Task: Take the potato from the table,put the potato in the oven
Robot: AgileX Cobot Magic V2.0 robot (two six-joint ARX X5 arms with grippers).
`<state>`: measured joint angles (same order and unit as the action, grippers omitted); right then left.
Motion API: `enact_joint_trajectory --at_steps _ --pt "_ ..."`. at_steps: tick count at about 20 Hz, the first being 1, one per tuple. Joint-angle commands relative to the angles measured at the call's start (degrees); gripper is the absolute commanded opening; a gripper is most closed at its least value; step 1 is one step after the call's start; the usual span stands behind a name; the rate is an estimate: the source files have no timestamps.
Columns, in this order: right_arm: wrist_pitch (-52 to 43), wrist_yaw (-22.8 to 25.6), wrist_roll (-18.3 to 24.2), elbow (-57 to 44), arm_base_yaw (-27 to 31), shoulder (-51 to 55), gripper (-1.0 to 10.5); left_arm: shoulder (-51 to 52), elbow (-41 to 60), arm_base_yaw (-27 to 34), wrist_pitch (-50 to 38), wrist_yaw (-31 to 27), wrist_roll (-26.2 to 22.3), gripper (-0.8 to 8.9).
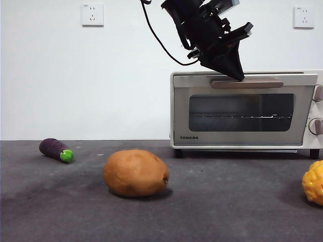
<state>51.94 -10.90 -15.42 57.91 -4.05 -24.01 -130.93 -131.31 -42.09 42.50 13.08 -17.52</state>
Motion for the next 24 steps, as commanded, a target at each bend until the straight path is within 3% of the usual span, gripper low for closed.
enact_joint_trajectory --at_steps 1,10,24 --pt "1.36 0.02 0.24 3.17 -0.02 0.26 -0.1 -3.34 2.10 0.74 2.62 -2.64 2.67 -0.07" --pt "8.44 0.00 0.74 11.37 -0.02 0.28 -0.1 -3.32 2.10 0.11 5.07 -2.62 7.02 -0.07" --pt "15.50 0.02 2.14 14.29 -0.02 0.26 -0.1 -3.34 2.10 -3.65 7.58 -2.64 10.08 -0.07"
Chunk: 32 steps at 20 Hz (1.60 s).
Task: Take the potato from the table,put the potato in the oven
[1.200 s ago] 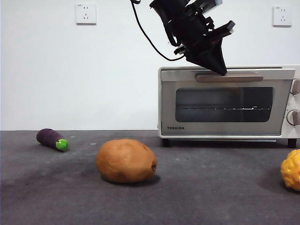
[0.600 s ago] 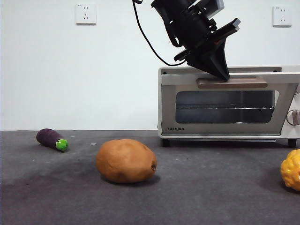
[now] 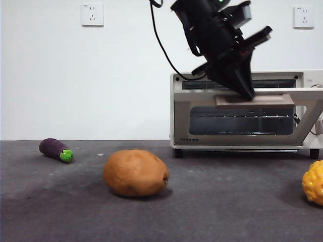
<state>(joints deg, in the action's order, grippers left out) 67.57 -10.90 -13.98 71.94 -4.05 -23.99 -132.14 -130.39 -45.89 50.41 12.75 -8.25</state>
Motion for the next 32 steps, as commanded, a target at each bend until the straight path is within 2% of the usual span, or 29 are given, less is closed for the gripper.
enact_joint_trajectory --at_steps 1,7,17,25,28,32 --pt "-0.15 0.02 0.70 0.26 -0.02 0.24 -0.1 -2.14 1.18 -0.17 -0.28 -2.32 0.83 -0.07" --pt "-0.13 0.02 0.72 0.26 -0.02 0.24 -0.1 -2.14 1.18 -1.81 0.63 -2.32 0.85 -0.07" --pt "-0.17 0.87 0.72 0.26 -0.02 0.24 -0.1 -2.14 1.18 -2.80 8.33 -2.27 0.81 -0.07" --pt "-0.02 0.90 0.72 0.26 -0.02 0.24 -0.1 -2.12 1.18 -2.80 9.99 -1.75 0.83 -0.07" --pt "0.20 0.90 0.74 0.24 -0.02 0.24 -0.1 -2.10 1.18 -2.80 10.88 0.42 1.27 -0.07" --pt "0.52 0.90 0.74 0.22 -0.02 0.13 0.0 -1.36 1.18 -2.75 13.60 6.56 2.16 -0.07"
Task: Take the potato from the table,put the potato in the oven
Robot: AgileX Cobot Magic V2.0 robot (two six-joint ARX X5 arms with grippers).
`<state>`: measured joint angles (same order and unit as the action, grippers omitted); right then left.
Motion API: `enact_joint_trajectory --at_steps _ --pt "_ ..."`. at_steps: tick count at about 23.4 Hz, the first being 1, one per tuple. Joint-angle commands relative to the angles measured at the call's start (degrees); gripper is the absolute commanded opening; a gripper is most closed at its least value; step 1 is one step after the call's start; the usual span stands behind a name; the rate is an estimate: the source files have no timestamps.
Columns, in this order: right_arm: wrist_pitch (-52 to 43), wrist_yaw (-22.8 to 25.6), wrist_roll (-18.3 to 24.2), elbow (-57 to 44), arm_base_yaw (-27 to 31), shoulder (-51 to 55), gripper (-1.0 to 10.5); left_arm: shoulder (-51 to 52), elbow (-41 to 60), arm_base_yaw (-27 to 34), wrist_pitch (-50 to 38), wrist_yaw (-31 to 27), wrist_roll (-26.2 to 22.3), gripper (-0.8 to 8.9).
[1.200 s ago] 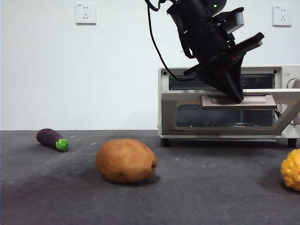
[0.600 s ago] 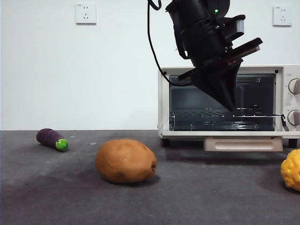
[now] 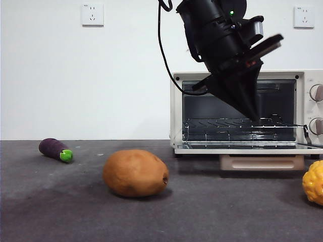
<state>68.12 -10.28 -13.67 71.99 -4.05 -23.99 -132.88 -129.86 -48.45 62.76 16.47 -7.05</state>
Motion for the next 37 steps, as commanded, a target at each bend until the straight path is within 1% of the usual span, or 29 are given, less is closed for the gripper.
enact_joint_trajectory --at_steps 1,3,5,6,9,12,14,16,19,22,23,25,28,32,35,37 --pt "0.28 0.31 0.46 0.17 -0.02 0.09 0.0 -0.31 0.66 -0.20 2.23 3.89 0.94 -0.07" --pt "1.05 0.87 0.94 0.17 -0.02 -0.33 0.0 0.68 0.66 -0.24 4.42 4.98 0.92 -0.07" --pt "2.36 1.36 2.40 0.17 -0.02 -0.85 0.0 1.90 0.66 -0.44 6.86 4.94 0.83 -0.07" --pt "3.13 1.31 3.45 0.17 -0.02 -1.25 0.0 2.67 0.66 -0.57 8.26 4.94 0.50 -0.06" --pt "5.29 1.29 4.90 0.17 -0.02 -2.60 0.0 5.64 0.66 -0.63 12.04 4.92 -0.74 -0.06" --pt "6.91 1.09 4.90 0.17 -0.02 -4.59 0.0 9.53 0.66 -1.22 12.72 4.94 -0.61 -0.06" --pt "7.41 -0.13 5.03 0.17 -0.04 -5.84 0.0 12.63 0.66 -1.62 12.72 4.90 -0.57 -0.06" --pt "7.17 -2.03 5.57 0.17 -0.04 -6.88 0.0 15.98 0.66 -2.49 12.70 4.87 -0.55 -0.06" --pt "5.03 -6.71 5.97 0.17 -0.04 -9.25 0.0 24.65 0.66 -4.24 12.70 4.04 -0.37 -0.06" --pt "2.45 -15.21 5.92 0.17 -0.04 -11.50 0.0 33.81 0.66 -5.88 12.70 4.02 -0.39 -0.06" --pt "1.42 -18.86 5.86 0.17 -0.04 -12.37 0.0 37.05 0.66 -6.19 12.70 3.85 -0.37 -0.06" --pt "-0.52 -24.48 5.64 0.17 -0.04 -14.08 0.0 42.29 0.66 -6.36 12.72 2.58 -0.33 -0.06" --pt "-3.87 -30.45 4.50 0.17 -0.07 -16.90 0.0 48.46 0.72 -6.36 12.79 1.36 1.29 -0.06" --pt "-6.88 -32.94 3.08 0.17 -0.11 -19.80 0.0 53.24 0.85 -6.36 12.83 1.38 2.36 -0.06" --pt "-7.80 -33.53 3.15 0.17 -0.15 -21.84 0.0 56.17 1.68 -6.40 12.83 1.49 2.67 -0.06" --pt "-8.15 -33.70 3.17 0.17 -0.81 -23.12 0.0 58.60 3.96 -6.40 12.83 1.49 3.04 -0.06"
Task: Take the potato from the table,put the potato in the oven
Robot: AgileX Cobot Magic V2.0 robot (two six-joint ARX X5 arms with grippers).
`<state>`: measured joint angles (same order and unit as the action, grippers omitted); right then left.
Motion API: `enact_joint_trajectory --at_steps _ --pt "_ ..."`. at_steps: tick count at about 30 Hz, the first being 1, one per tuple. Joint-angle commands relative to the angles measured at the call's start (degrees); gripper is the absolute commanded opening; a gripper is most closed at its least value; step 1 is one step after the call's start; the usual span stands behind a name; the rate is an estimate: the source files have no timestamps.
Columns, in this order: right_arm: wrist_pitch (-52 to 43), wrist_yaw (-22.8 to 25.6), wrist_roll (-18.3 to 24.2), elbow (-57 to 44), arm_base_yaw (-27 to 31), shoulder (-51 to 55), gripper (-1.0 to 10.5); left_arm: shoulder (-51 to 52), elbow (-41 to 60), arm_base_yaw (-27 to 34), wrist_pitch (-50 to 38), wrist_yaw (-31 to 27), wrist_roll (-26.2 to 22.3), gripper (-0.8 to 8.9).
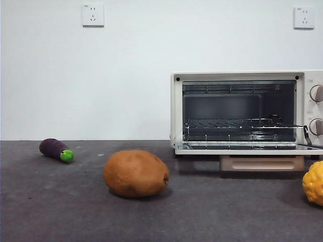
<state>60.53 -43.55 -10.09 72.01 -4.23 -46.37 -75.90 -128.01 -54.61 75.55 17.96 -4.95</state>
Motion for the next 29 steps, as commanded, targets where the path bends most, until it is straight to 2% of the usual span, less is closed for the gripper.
enact_joint_trajectory --at_steps 1,6,11,14,19,23,27,29 --pt "-0.76 -0.44 -0.44 0.15 -1.25 -1.29 0.0 2.80 3.58 -0.24 0.04 0.00 1.27 -0.06" --pt "-2.56 1.11 -0.96 0.15 -7.67 -4.74 0.0 9.97 15.67 -0.24 0.02 -0.50 1.81 -0.06" --pt "-7.17 10.49 -3.78 0.15 -17.62 -8.28 0.0 16.37 28.59 -0.24 0.02 -5.97 3.39 -0.06" --pt "-10.29 14.99 -5.51 0.15 -24.20 -11.28 0.0 19.32 34.97 -0.24 0.02 -6.84 5.42 -0.06" --pt "-13.60 21.24 -5.81 0.15 -33.79 -17.55 0.2 24.57 44.00 -0.24 0.02 -8.85 6.80 -0.06" --pt "-14.71 24.57 -5.70 0.15 -39.28 -23.89 1.8 29.88 50.12 -0.24 0.04 -9.01 8.83 -0.06" --pt "-16.48 25.42 -2.91 0.17 -42.77 -31.50 2.1 37.42 54.16 -0.24 0.04 -8.98 11.61 -0.06" --pt "-18.27 27.30 -1.53 0.20 -43.47 -34.80 3.8 40.94 54.64 -0.24 0.02 -8.98 13.25 -0.06"
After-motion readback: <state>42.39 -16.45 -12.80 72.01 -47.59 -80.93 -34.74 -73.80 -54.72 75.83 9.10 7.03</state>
